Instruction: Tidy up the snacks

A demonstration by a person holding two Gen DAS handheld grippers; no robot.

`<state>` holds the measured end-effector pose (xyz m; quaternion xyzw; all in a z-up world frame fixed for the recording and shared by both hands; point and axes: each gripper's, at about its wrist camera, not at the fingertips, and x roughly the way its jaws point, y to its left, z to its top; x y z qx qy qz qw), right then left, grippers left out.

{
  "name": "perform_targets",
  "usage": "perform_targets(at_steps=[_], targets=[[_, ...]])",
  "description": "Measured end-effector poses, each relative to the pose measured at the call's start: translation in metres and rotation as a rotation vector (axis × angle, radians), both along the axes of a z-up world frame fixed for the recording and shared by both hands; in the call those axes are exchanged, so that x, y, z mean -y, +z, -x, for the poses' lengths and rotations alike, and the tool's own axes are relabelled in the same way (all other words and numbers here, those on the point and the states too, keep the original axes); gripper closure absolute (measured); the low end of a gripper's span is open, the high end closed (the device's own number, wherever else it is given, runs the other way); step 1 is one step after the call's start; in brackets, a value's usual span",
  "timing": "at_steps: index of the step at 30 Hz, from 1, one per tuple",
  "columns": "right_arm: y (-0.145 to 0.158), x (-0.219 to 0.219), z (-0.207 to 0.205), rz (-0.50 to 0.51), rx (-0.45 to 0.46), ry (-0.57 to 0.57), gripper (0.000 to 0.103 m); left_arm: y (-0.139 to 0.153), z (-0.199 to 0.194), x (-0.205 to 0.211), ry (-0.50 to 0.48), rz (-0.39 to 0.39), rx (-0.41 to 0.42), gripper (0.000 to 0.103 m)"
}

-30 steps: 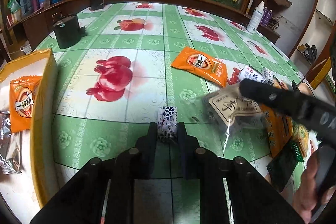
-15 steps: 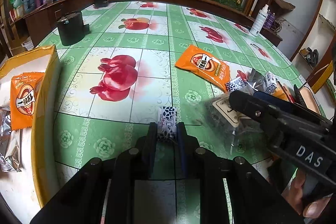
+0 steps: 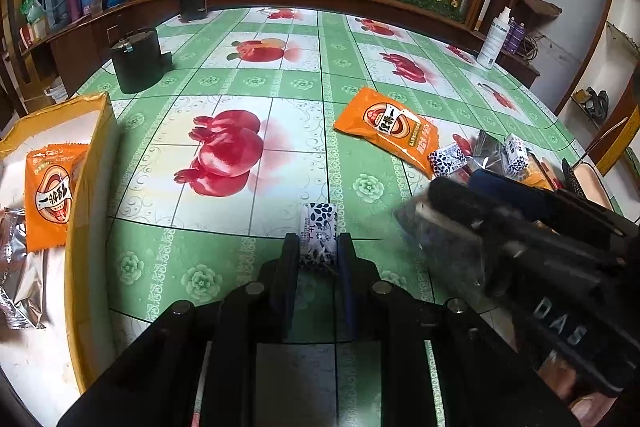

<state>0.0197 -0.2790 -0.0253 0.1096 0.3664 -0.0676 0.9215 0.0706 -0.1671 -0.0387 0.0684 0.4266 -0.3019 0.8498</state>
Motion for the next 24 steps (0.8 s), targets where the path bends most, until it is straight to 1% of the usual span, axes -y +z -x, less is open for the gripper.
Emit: perform_targets(at_steps=[2, 5, 6, 9, 14, 18, 24], targets=[[0.002, 0.001, 0.001, -0.012, 0.005, 0.001, 0.083, 0.000, 0.000, 0.000, 0.000, 0.001, 0.001, 0.085], [0.000, 0.005, 0.002, -0.042, 0.006, 0.001, 0.085, 0.000, 0.001, 0.000, -0.001, 0.001, -0.002, 0.085], [0.000, 0.005, 0.002, -0.045, 0.006, 0.000, 0.094, 0.001, 0.001, 0.000, -0.001, 0.001, 0.000, 0.085], [0.000, 0.006, 0.004, -0.055, 0.008, -0.008, 0.099, 0.000, 0.000, -0.001, 0.002, 0.003, 0.000, 0.085], [0.007, 0.010, 0.012, -0.083, 0.041, -0.020, 0.099, 0.001, 0.000, -0.001, 0.001, 0.006, 0.003, 0.085], [0.014, 0.018, 0.019, -0.109, 0.083, -0.044, 0.099, 0.002, 0.001, -0.001, -0.004, 0.017, 0.006, 0.085], [0.019, 0.021, 0.023, -0.123, 0.104, -0.049, 0.099, 0.007, 0.004, -0.001, -0.015, 0.041, 0.014, 0.085]])
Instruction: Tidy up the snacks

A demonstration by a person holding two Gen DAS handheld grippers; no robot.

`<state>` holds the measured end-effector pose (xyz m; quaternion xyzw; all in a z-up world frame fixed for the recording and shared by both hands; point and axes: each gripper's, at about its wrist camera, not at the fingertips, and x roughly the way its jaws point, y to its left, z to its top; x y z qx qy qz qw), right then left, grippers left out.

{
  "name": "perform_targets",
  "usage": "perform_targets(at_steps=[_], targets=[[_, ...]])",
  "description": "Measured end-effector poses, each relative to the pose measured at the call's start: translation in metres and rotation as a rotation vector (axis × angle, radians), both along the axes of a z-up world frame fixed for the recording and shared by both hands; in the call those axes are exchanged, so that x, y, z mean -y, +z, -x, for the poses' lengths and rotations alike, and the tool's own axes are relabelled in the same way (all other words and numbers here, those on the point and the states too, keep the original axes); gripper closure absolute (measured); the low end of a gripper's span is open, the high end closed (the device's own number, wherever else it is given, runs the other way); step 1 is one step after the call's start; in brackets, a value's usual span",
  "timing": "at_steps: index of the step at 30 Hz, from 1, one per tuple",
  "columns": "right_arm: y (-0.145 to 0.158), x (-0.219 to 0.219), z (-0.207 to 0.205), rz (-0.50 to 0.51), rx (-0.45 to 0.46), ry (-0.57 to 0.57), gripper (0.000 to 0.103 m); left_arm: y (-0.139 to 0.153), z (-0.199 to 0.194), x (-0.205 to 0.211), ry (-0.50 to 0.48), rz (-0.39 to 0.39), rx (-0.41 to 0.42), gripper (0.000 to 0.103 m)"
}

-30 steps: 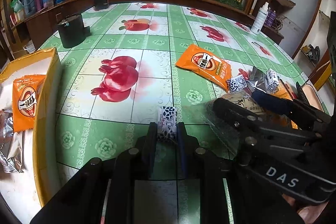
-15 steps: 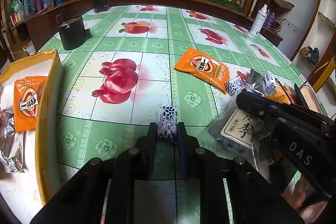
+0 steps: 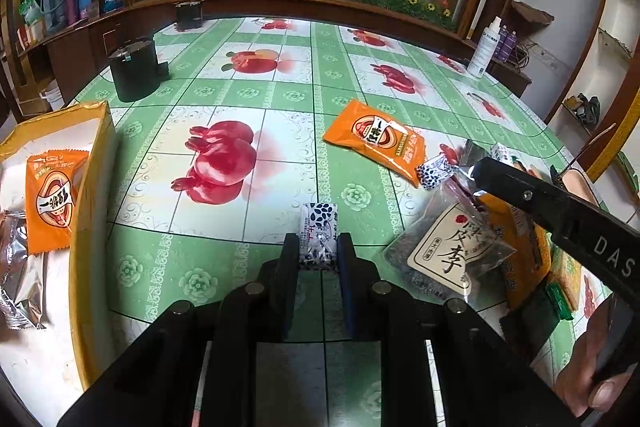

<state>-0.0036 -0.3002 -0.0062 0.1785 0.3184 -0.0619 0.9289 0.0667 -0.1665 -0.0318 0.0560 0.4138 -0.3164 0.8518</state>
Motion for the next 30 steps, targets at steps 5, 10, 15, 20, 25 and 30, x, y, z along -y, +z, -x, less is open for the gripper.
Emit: perform_targets(at_steps=[5, 10, 15, 20, 25, 30], targets=[[0.0048, -0.0014, 0.0033, 0.005, 0.023, -0.003, 0.099, 0.0025, 0.0008, -0.0004, -0.003, 0.015, 0.004, 0.085], [0.0069, -0.0013, 0.0058, -0.005, 0.038, 0.002, 0.099, 0.0050, 0.0025, -0.0004, -0.009, 0.028, 0.009, 0.085], [0.0081, -0.0037, 0.0071, -0.005, 0.042, 0.005, 0.099, 0.0064, 0.0038, -0.0006, -0.012, 0.035, 0.014, 0.085], [0.0086, -0.0042, 0.0067, -0.008, 0.048, 0.005, 0.099, 0.0073, 0.0048, -0.0011, -0.012, 0.038, 0.016, 0.085], [0.0088, -0.0035, 0.0079, -0.014, 0.049, 0.006, 0.099, 0.0083, 0.0054, -0.0007, -0.014, 0.040, 0.017, 0.085], [0.0089, -0.0032, 0.0073, -0.015, 0.050, 0.006, 0.099, 0.0104, 0.0060, -0.0011, -0.016, 0.049, 0.018, 0.085]])
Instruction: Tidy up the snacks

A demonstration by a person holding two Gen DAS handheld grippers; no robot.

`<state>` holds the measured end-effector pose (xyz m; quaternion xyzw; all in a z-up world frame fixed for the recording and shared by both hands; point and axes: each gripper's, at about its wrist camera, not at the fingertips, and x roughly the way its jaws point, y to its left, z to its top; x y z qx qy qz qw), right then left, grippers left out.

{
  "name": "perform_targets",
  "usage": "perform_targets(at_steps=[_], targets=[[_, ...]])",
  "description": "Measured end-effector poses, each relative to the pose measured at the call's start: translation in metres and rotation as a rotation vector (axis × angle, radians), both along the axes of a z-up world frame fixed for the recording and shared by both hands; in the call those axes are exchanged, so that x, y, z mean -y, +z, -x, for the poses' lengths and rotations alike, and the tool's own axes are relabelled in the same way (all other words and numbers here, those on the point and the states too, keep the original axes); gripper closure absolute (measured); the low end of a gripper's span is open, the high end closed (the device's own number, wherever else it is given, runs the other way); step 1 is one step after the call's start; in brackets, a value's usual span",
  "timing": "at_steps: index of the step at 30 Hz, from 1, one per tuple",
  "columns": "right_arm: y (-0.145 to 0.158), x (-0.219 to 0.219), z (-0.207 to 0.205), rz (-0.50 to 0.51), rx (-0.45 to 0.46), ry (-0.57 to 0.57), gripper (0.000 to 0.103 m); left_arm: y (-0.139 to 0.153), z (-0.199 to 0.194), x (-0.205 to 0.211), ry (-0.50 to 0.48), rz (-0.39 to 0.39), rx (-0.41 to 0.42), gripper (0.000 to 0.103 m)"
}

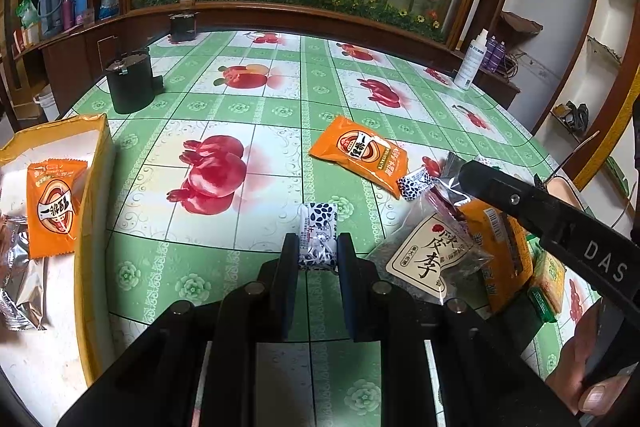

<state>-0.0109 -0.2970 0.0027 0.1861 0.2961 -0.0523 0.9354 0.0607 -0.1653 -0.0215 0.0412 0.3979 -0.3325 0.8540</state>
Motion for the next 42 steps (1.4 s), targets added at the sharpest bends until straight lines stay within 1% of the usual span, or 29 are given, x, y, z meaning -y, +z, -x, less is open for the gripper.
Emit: perform_targets(at_steps=[11, 34, 42], targets=[[0.002, 0.000, 0.003, -0.008, 0.013, -0.002, 0.099, 0.003, 0.003, -0.001, -0.006, 0.018, 0.007, 0.085], [0.006, 0.000, 0.007, 0.001, 0.026, -0.005, 0.099, 0.004, 0.002, -0.002, -0.011, 0.027, 0.013, 0.085], [0.012, 0.000, 0.010, 0.000, 0.048, -0.007, 0.099, 0.014, 0.007, -0.009, -0.002, 0.057, 0.016, 0.085]])
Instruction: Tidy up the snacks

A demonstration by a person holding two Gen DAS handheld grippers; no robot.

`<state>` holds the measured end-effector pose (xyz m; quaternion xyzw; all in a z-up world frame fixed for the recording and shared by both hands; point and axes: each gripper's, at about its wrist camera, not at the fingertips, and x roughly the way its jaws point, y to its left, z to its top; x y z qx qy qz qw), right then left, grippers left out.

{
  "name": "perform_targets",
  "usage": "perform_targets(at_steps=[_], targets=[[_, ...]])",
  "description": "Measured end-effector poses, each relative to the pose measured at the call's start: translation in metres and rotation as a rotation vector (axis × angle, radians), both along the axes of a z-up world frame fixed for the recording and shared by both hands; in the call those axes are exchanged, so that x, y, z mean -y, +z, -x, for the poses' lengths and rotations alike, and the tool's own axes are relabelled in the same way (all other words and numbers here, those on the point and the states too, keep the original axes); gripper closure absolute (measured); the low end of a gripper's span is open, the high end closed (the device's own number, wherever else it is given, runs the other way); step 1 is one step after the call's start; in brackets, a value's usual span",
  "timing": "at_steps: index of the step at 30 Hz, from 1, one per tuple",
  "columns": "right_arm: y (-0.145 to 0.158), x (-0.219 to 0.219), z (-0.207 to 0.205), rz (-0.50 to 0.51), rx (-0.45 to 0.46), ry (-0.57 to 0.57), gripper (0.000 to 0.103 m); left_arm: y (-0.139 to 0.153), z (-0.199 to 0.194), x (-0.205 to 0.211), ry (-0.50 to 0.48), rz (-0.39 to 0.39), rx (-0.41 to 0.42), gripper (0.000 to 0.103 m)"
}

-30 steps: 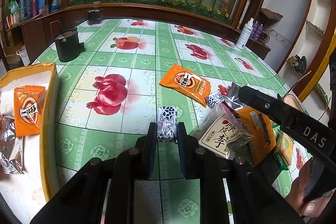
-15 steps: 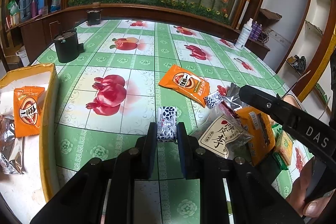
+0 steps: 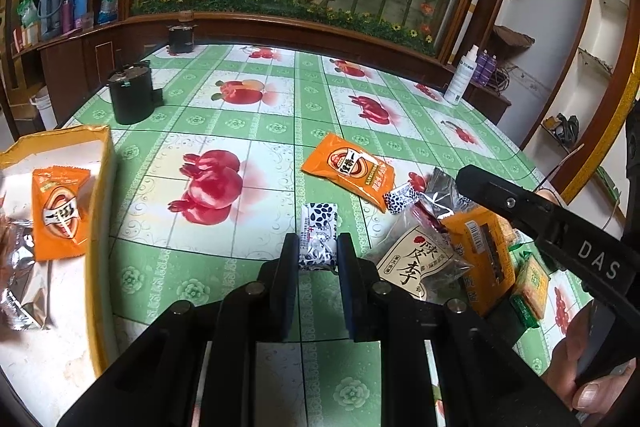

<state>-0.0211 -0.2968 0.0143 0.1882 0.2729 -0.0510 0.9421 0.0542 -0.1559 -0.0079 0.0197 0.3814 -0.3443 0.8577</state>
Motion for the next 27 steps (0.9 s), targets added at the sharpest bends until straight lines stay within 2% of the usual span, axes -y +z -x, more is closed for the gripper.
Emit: perform_targets(at_steps=[6, 9, 12, 15, 21, 27], targets=[[0.004, -0.004, 0.003, 0.001, 0.020, 0.009, 0.099, 0.028, 0.016, -0.038, 0.009, 0.075, 0.017, 0.085], [0.005, -0.013, 0.001, -0.012, 0.022, 0.033, 0.099, 0.041, 0.022, -0.065, 0.037, 0.088, 0.044, 0.085], [0.006, -0.031, -0.003, -0.042, 0.025, 0.083, 0.099, 0.047, 0.023, -0.096, 0.073, 0.101, 0.039, 0.085], [0.012, -0.065, -0.005, -0.020, 0.033, 0.145, 0.099, 0.051, 0.024, -0.131, 0.134, 0.106, 0.051, 0.085], [0.012, -0.139, -0.018, -0.002, 0.030, 0.294, 0.098, 0.038, 0.017, -0.192, 0.252, 0.082, 0.034, 0.085], [0.002, -0.191, -0.034, 0.005, 0.001, 0.388, 0.098, 0.012, 0.008, -0.221, 0.294, 0.064, -0.015, 0.085]])
